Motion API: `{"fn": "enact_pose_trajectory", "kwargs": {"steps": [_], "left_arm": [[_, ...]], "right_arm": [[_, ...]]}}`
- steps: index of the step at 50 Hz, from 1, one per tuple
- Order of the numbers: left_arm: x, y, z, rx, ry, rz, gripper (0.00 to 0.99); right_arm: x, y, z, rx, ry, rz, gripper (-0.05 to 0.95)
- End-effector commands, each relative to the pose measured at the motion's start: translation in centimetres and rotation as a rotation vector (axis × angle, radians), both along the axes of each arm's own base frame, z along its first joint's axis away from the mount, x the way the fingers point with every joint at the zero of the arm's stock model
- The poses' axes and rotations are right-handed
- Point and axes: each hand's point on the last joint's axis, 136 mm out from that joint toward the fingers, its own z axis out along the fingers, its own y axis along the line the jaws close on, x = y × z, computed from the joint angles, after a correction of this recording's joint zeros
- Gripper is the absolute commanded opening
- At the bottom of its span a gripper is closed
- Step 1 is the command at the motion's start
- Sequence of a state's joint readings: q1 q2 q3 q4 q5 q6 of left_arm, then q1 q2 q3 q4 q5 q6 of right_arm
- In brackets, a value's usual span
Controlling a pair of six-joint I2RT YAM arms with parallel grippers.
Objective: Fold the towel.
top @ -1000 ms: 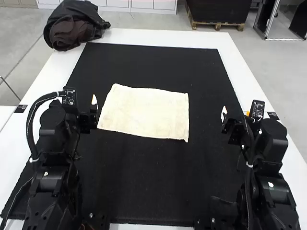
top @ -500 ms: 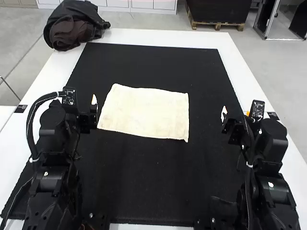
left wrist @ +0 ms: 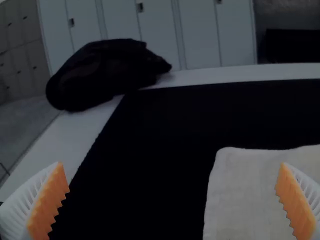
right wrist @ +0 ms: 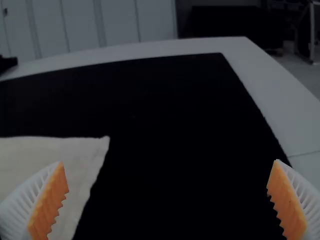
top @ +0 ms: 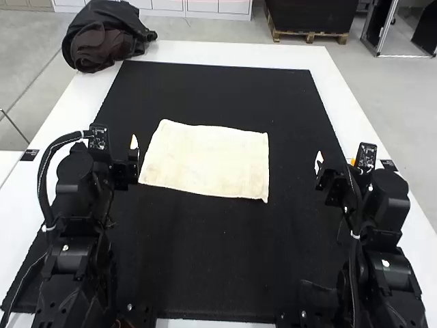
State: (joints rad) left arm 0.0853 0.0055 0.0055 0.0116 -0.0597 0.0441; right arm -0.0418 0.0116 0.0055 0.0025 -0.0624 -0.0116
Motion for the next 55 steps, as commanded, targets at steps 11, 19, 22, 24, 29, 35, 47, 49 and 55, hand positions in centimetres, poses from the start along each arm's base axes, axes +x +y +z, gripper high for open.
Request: {"fn": "enact_pose_trajectory", "kwargs": {"steps": [11,19,22,24,29,35,47,49,55], "left_arm": [[0.0,0.0,0.2,-0.006,-0.014,-0.001,0.970],[0.0,0.0,0.2,-0.006,-0.012,-0.001,0.970],[0.0,0.0,0.2,-0.006,-0.012,0.001,0.970],[0.0,0.0,0.2,-0.006,-0.012,-0.001,0.970],[0.0,0.0,0.2,-0.004,-0.014,-0.001,0.970],[-0.1,0.0,1.3,0.034,-0.051,0.002,0.969],[-2.0,0.9,9.1,0.161,-0.325,0.085,0.931],[-2.3,0.7,10.2,0.163,-0.339,0.076,0.931],[-3.9,0.3,15.3,0.167,-0.412,0.069,0.931]], "right_arm": [[0.0,-0.4,-0.2,0.001,0.003,-0.018,0.92],[0.0,-0.4,-0.1,-0.016,-0.001,-0.016,0.92],[0.0,-0.4,-0.1,-0.058,-0.003,-0.012,0.92],[0.0,-0.4,-0.1,-0.087,-0.003,-0.010,0.92],[0.0,-0.5,0.3,-0.227,-0.021,-0.002,0.92],[0.1,-0.5,2.1,-0.309,-0.095,-0.008,0.92],[-1.2,-2.3,9.8,-0.327,-0.354,-0.162,0.91],[-1.6,-2.3,11.2,-0.326,-0.378,-0.169,0.91],[-2.1,-2.7,16.5,-0.320,-0.411,-0.194,0.91]]}}
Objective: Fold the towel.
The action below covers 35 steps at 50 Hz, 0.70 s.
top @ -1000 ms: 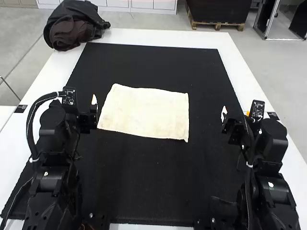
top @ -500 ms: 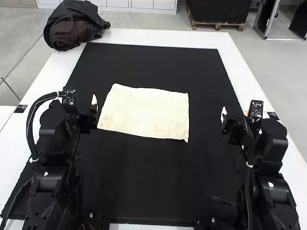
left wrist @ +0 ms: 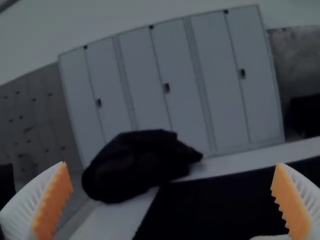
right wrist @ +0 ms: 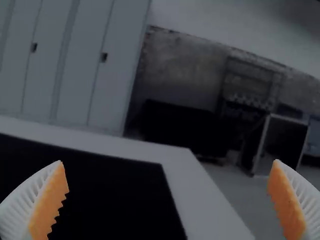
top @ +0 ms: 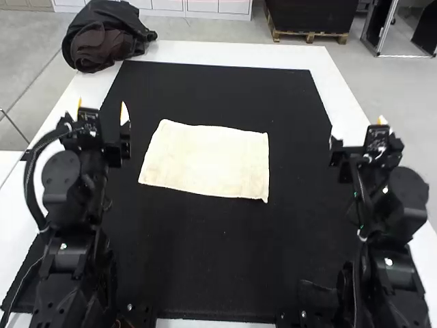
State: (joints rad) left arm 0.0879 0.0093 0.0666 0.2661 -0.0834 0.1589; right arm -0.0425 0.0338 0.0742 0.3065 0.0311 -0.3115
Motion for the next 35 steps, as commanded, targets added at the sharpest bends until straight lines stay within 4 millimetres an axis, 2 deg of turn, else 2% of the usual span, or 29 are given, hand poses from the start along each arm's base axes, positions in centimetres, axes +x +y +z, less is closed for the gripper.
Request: {"fn": "enact_pose_trajectory", "kwargs": {"steps": [1,3,7,11,14,18,22,24,25,29,32,35], "left_arm": [[-2.2,0.0,7.2,0.032,-0.125,0.021,0.933],[-2.0,0.0,8.5,0.031,-0.123,0.022,0.931],[-0.3,0.4,10.5,0.023,-0.082,0.030,0.933],[2.9,0.7,11.4,0.016,-0.003,0.032,0.934],[5.5,1.5,11.7,0.005,0.046,0.059,0.938],[8.9,2.9,10.9,-0.014,0.129,0.109,0.943],[12.4,3.4,8.6,-0.065,0.257,0.108,0.946],[13.8,3.4,6.9,-0.071,0.339,0.102,0.946],[14.7,3.5,5.6,-0.080,0.393,0.102,0.948],[16.4,2.8,2.2,-0.134,0.522,0.059,0.957],[17.1,2.2,-0.8,-0.190,0.610,0.018,0.959],[17.3,1.0,-3.3,-0.222,0.683,-0.040,0.959]], "right_arm": [[-0.9,-1.2,7.1,0.008,-0.074,-0.063,0.91],[-0.2,-1.2,8.5,0.044,-0.050,-0.053,0.91],[2.0,-1.2,11.3,0.118,0.010,-0.031,0.91],[4.9,-1.1,13.5,0.177,0.080,-0.003,0.91],[7.3,-0.2,13.7,0.229,0.151,0.052,0.91],[10.0,0.0,13.2,0.282,0.222,0.072,0.91],[12.9,0.0,9.9,0.331,0.348,0.064,0.91],[14.2,0.2,7.2,0.353,0.436,0.058,0.91],[14.9,0.2,5.0,0.368,0.502,0.047,0.91],[15.8,0.8,-1.2,0.404,0.677,0.037,0.91],[15.6,1.5,-5.4,0.426,0.779,0.044,0.91],[15.3,2.3,-7.4,0.461,0.806,0.080,0.91]]}}
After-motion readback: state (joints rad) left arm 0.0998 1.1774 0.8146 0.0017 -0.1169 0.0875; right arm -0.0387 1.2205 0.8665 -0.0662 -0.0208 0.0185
